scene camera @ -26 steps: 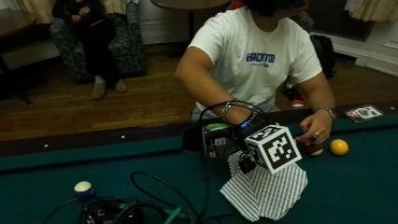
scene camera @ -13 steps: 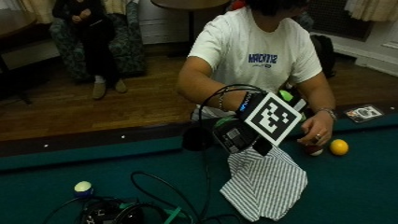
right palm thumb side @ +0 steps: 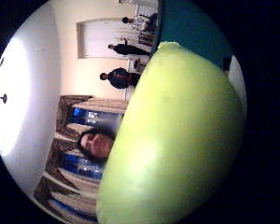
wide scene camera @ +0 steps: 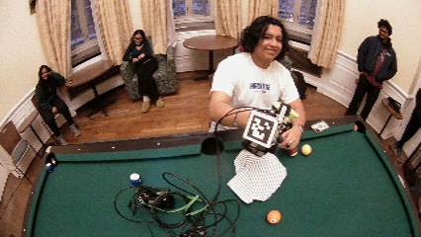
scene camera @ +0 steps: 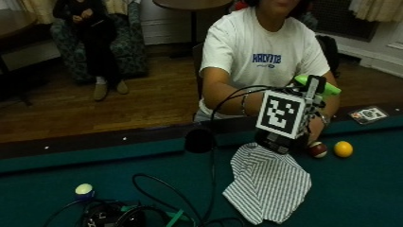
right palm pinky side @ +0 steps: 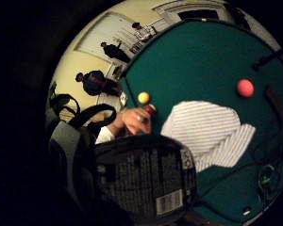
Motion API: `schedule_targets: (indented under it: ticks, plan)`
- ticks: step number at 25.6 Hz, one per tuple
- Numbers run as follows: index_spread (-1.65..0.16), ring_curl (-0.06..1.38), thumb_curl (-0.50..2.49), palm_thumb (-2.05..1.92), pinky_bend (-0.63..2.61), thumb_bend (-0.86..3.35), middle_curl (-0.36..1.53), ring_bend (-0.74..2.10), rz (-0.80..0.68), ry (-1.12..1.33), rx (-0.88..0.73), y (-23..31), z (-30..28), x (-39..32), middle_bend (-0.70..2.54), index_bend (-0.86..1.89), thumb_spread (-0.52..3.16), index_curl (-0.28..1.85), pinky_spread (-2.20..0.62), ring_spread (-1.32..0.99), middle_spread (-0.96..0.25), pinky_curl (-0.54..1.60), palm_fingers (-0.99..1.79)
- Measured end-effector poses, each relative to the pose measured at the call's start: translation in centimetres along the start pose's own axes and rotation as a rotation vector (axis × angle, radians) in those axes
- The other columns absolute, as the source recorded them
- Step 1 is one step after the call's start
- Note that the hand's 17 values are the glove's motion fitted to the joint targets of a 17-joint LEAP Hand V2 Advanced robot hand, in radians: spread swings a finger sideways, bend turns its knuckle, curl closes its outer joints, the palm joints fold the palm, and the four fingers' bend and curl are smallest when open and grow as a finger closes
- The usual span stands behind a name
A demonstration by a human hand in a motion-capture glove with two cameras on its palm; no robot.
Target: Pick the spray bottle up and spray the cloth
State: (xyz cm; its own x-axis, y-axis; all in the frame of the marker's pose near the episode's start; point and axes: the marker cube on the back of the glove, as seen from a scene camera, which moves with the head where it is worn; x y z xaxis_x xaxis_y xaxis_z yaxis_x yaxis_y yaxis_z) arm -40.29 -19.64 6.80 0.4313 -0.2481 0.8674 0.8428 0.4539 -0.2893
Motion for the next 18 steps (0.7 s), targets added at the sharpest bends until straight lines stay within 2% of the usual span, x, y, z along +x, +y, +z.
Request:
schedule_targets:
  ticks: [12, 18]
  plan:
    - [-0.26, 0.49, 0.83, 0.92, 0.45, -0.03, 0.57, 0.78, -0.132, -0.1, 0.122, -10.8, 9.2, 1.2, 0.73, 0.32, 0.5, 0.64, -0.33, -0.2, -0.18, 0.4, 1.38]
    - [-0.26, 0.49, 0.83, 0.92, 0.44, -0.03, 0.57, 0.78, -0.115, -0.102, 0.191, -16.6, 14.3, 4.7, 0.73, 0.32, 0.5, 0.64, -0.33, -0.2, -0.18, 0.4, 1.39]
